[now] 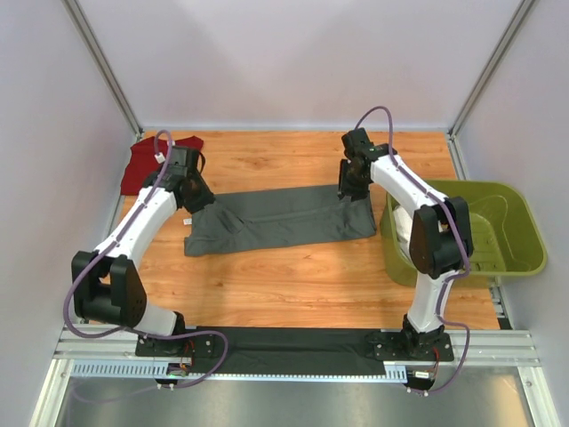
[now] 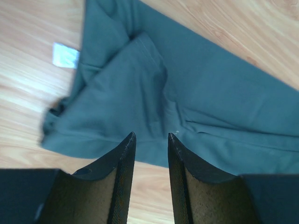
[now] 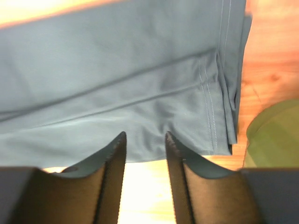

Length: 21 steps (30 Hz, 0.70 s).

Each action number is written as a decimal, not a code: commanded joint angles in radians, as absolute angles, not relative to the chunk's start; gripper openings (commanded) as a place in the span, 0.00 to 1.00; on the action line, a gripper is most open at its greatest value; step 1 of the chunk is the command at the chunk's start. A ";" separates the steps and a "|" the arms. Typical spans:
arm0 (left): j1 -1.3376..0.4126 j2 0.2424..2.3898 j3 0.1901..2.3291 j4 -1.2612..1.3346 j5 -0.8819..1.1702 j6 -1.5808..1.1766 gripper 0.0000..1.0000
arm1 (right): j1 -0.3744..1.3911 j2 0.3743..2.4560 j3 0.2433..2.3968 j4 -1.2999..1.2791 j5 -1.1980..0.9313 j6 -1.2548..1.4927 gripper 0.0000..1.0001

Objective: Fold and stack the t-shirts
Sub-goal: Fold the tshirt

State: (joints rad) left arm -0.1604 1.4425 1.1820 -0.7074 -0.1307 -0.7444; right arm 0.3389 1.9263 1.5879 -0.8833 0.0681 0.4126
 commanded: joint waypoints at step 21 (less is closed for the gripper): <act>-0.252 1.750 1.135 -0.784 -0.248 -1.394 0.40 | 0.344 2.045 1.591 -0.529 -0.143 -0.058 0.77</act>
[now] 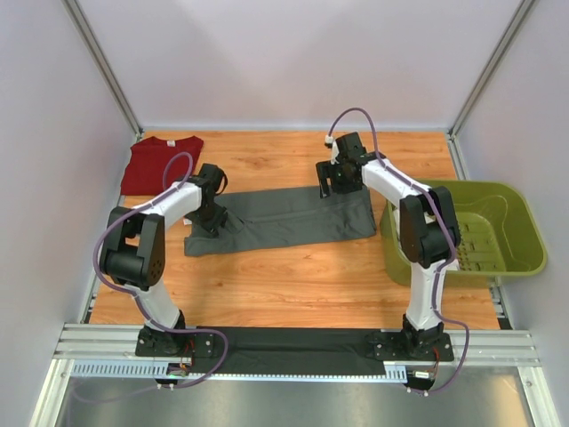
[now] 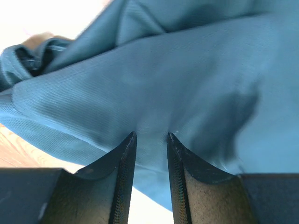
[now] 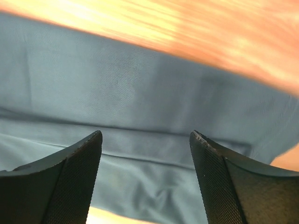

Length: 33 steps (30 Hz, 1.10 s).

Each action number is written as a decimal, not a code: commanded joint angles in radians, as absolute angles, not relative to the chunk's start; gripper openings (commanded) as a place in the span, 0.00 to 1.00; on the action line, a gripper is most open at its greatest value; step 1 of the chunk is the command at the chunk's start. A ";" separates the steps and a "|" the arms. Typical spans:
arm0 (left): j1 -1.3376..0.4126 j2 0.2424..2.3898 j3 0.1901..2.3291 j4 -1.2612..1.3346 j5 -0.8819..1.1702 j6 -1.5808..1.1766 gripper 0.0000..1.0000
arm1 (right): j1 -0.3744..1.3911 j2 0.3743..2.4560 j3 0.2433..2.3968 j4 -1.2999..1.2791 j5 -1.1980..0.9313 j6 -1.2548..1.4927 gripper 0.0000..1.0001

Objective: Fold and stack the t-shirts
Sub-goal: Fold the tshirt

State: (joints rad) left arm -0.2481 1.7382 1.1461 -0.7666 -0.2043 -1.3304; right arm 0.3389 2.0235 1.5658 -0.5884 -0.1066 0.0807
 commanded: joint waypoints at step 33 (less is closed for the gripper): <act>-0.238 2.006 1.423 -0.858 -0.353 -0.888 0.32 | 0.552 1.928 1.160 -0.612 -0.037 -0.042 0.77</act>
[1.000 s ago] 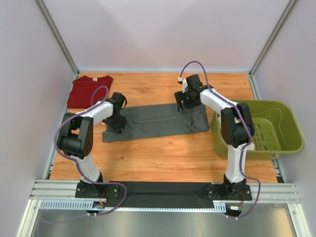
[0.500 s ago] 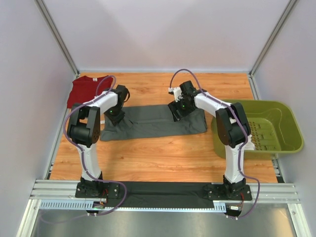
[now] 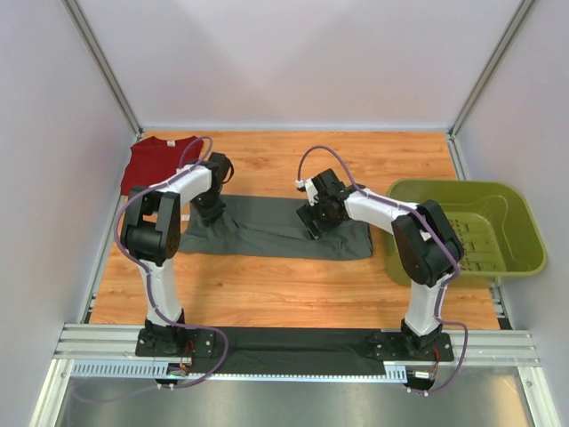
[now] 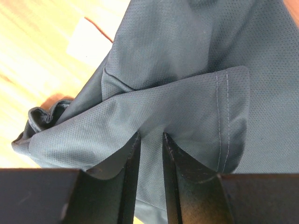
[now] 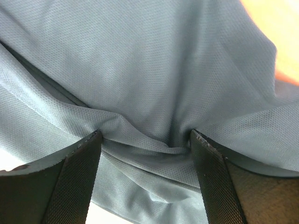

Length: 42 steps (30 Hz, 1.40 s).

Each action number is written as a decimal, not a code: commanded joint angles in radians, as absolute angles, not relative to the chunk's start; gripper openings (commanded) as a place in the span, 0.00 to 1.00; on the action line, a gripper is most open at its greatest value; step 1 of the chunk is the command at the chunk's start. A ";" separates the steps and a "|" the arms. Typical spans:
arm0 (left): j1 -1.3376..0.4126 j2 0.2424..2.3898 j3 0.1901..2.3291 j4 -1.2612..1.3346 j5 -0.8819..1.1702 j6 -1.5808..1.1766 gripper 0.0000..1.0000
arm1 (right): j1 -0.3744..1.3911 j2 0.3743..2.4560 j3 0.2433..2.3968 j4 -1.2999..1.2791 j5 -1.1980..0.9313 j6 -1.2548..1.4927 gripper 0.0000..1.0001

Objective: Fold and stack the t-shirts
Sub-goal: Fold the tshirt

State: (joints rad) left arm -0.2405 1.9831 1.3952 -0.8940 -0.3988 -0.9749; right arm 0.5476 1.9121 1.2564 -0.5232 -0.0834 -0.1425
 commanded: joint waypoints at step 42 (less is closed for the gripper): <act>-0.383 2.707 2.463 -0.733 0.152 -0.488 0.30 | 0.887 1.862 1.161 -0.583 -0.026 0.844 0.82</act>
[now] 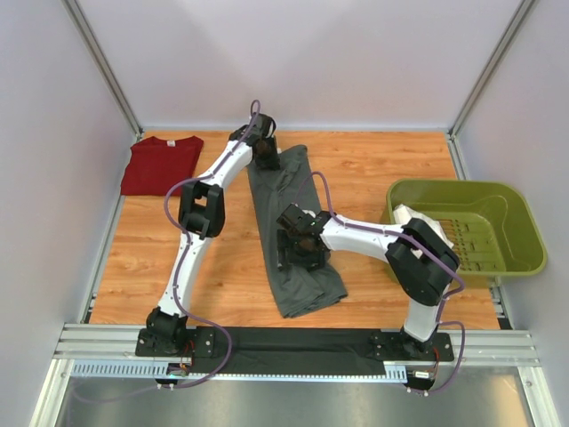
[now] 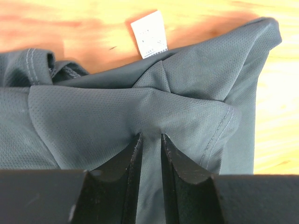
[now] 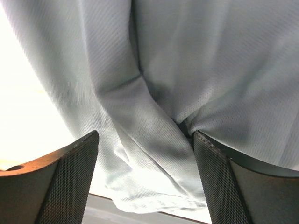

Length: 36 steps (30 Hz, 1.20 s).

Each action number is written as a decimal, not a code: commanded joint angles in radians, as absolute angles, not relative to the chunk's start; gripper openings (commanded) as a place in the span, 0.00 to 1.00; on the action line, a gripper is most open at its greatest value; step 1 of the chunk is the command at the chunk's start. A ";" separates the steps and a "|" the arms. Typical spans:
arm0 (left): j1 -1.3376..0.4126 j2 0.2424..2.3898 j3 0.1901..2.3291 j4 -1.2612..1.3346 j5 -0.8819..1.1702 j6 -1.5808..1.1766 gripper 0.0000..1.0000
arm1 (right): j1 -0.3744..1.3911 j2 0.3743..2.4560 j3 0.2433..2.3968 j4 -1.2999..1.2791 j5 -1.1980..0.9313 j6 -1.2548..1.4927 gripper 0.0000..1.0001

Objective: Fold and stack the t-shirts
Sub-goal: Fold the tshirt

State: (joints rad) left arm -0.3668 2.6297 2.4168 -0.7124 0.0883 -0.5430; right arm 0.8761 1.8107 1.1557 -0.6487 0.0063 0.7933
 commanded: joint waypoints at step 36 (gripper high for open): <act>-0.396 2.089 2.180 -0.652 0.166 -0.422 0.96 | 0.940 1.476 1.467 -0.934 0.288 0.707 0.98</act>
State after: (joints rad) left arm -0.3920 2.3627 2.1902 -0.6651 0.1749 -0.4568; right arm 0.9550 1.6184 1.4261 -0.8619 0.1505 0.8242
